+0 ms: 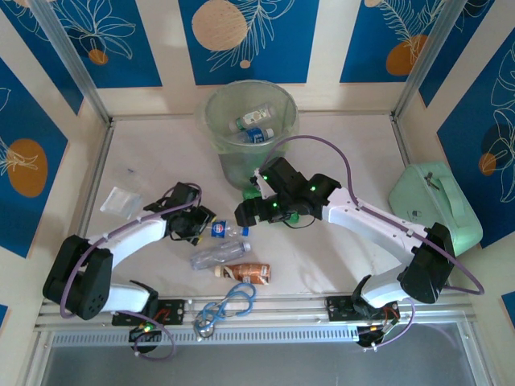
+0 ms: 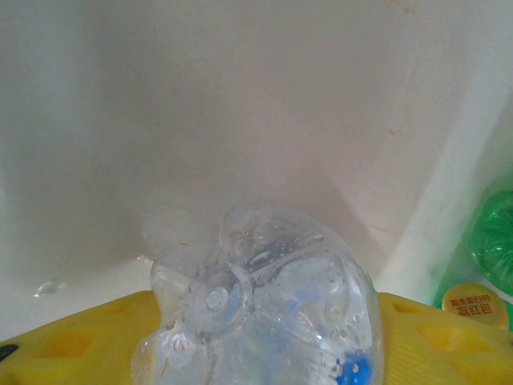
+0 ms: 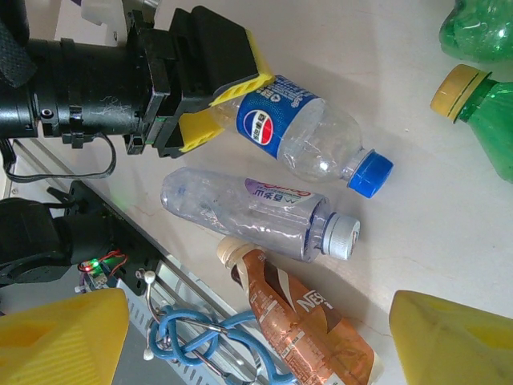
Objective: Put the plastic bottles in the bin
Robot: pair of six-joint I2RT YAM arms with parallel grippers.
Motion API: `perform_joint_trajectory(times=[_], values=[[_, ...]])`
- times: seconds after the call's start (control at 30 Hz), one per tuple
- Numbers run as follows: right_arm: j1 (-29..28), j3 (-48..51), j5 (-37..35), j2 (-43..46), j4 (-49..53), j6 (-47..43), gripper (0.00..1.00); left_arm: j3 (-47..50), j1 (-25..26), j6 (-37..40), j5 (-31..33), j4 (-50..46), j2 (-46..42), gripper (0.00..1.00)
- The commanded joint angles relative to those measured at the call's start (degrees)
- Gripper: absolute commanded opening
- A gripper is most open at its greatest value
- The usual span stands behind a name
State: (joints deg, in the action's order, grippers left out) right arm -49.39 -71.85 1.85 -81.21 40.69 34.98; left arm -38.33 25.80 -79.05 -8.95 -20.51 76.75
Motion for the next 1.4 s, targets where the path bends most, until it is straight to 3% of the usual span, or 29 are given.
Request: perform_joint_trajectory(times=[0.0,0.23,0.43,0.77,1.03,1.37], values=[[-0.07,-1.06,-0.53,1.22,0.74,0.57,0.85,-1.75,0.31,-0.08,-0.45,0.32,-0.10,0.59],[1.07,-3.68,1.51,3.10,0.80,1.23,0.84,-5.44,-0.65,5.60,-2.04,-0.74,-4.28,0.57],[3.97,-6.73,4.15,6.51,0.74,2.19,0.84,-7.82,-2.65,10.97,-4.88,-2.40,-13.13,0.56],[8.29,-13.94,6.71,10.51,1.42,2.93,0.85,-17.74,-6.94,17.28,-12.85,-2.81,-22.16,0.56],[9.63,-16.56,0.85,14.76,1.49,4.06,0.85,-33.49,-7.95,18.41,-10.94,-0.56,-15.45,0.56],[12.30,-13.97,0.93,17.93,2.08,6.29,0.85,-65.28,-7.87,22.90,-7.22,-2.63,11.13,0.55]])
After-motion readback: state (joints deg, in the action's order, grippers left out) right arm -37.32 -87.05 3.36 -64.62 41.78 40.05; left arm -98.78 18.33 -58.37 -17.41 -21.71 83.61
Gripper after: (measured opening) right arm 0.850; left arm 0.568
